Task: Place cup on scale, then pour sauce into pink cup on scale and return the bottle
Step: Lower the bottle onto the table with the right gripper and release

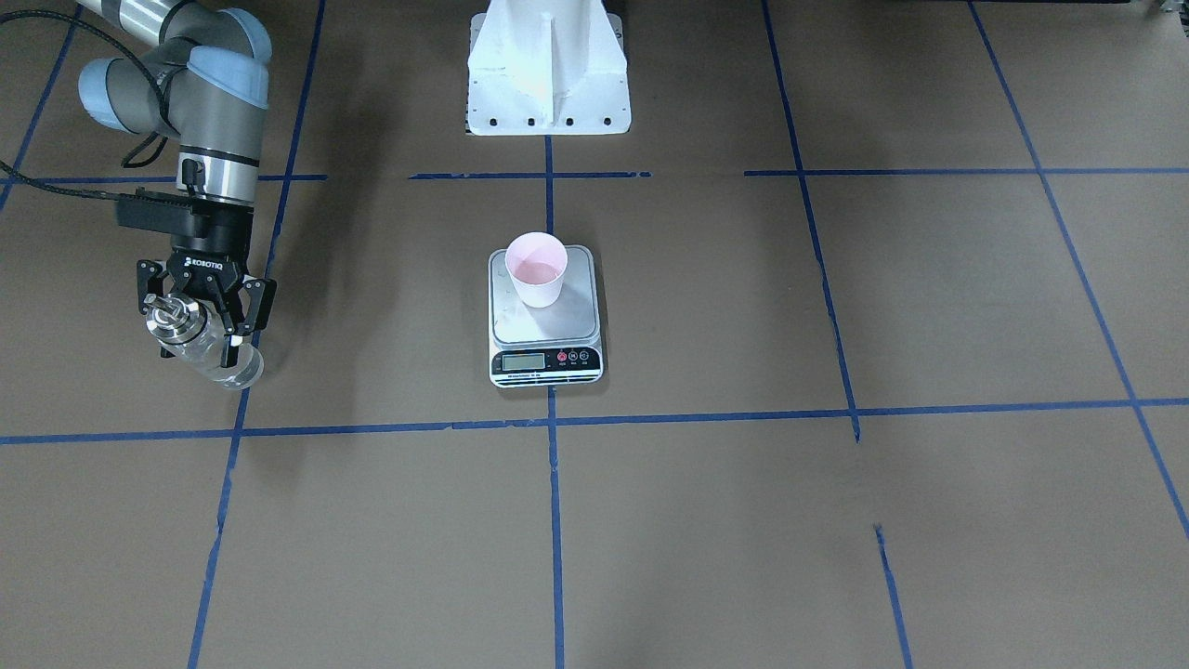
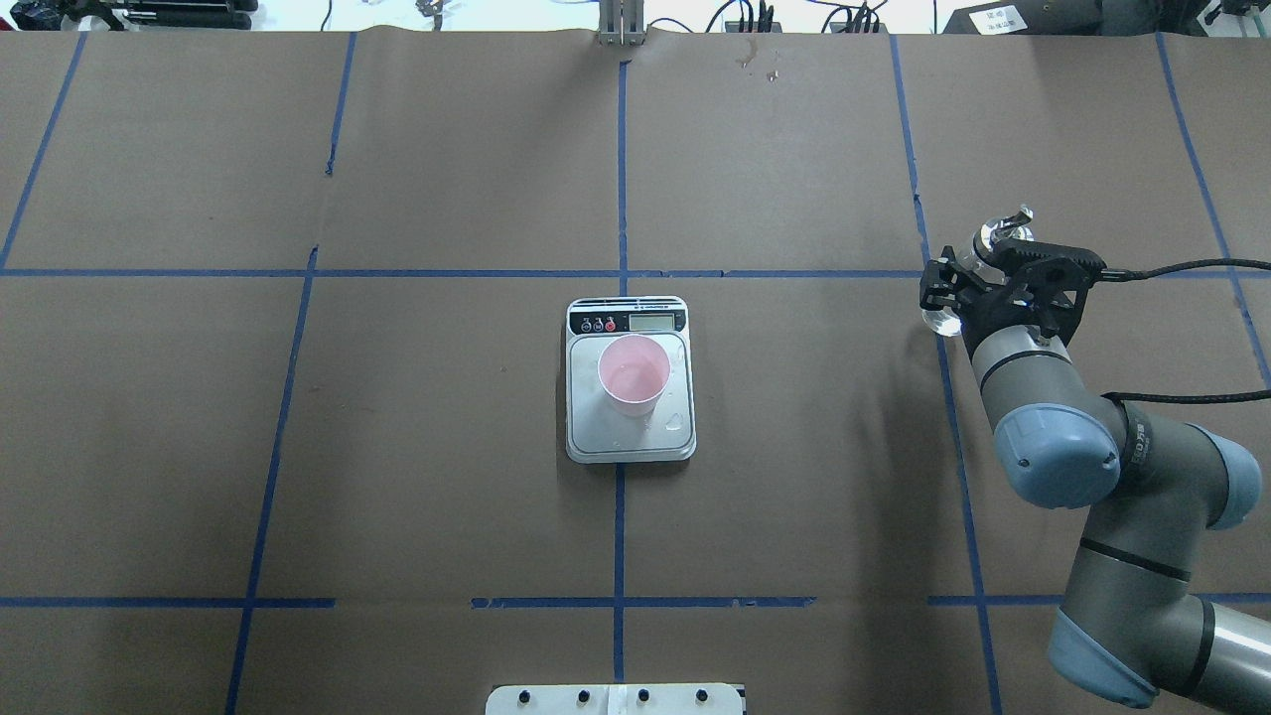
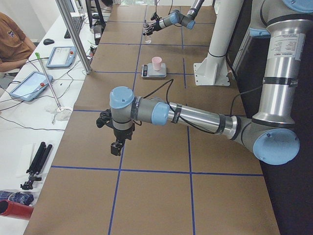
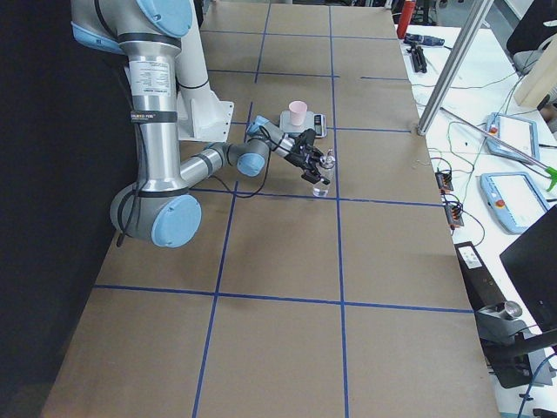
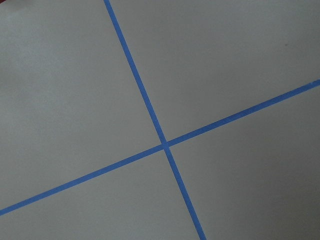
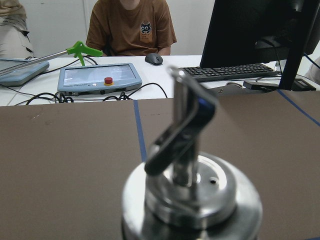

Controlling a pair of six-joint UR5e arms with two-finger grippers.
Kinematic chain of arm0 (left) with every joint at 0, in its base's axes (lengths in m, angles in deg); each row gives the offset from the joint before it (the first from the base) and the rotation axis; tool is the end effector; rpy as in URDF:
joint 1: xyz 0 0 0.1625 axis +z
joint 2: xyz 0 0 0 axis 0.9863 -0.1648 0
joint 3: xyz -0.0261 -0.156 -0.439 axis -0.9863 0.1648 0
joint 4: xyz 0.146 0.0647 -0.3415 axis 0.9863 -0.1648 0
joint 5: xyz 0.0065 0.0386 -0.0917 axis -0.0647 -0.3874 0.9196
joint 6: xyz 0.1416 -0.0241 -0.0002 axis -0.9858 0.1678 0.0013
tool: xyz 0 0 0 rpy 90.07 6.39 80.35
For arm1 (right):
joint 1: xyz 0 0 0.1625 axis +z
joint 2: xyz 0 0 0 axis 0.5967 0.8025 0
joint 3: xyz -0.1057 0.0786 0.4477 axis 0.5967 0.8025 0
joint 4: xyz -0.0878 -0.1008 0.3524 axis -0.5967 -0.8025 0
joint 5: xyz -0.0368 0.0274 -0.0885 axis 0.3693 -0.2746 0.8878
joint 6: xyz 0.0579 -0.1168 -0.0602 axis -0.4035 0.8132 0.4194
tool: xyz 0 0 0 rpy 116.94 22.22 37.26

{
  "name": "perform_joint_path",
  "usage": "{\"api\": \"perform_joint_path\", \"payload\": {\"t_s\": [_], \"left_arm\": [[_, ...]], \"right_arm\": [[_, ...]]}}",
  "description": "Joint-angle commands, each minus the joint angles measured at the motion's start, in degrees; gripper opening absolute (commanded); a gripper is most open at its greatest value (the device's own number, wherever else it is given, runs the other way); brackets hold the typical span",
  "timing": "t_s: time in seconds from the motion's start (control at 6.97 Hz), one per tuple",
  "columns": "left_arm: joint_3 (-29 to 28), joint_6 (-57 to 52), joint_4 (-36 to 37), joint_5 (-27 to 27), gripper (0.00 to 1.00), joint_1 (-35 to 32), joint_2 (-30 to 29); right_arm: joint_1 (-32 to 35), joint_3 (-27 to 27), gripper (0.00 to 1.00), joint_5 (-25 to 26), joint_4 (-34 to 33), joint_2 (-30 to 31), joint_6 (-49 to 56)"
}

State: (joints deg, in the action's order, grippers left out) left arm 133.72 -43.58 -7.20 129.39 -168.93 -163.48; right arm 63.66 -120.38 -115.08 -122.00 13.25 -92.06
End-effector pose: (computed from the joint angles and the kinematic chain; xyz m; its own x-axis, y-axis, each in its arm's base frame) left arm -0.0290 -0.4912 0.6401 0.7415 0.3788 -0.5538 -0.2138 0.9158 0.3401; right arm -0.3487 -0.4323 0.5144 0.7302 0.2170 0.6478 -0.6518 0.5055 0.5654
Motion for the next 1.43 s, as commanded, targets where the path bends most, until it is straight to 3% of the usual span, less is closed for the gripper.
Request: {"api": "perform_joint_path", "payload": {"t_s": [0.0, 1.29], "left_arm": [[-0.07, 0.00, 0.00, 0.00, 1.00, 0.00, 0.04], [-0.07, 0.00, 0.00, -0.09, 1.00, 0.00, -0.05]], "right_arm": [[-0.04, -0.07, 0.00, 0.00, -0.01, 0.34, -1.10], [-2.94, -0.33, 0.00, -0.70, -0.09, 1.83, -1.01]]}}
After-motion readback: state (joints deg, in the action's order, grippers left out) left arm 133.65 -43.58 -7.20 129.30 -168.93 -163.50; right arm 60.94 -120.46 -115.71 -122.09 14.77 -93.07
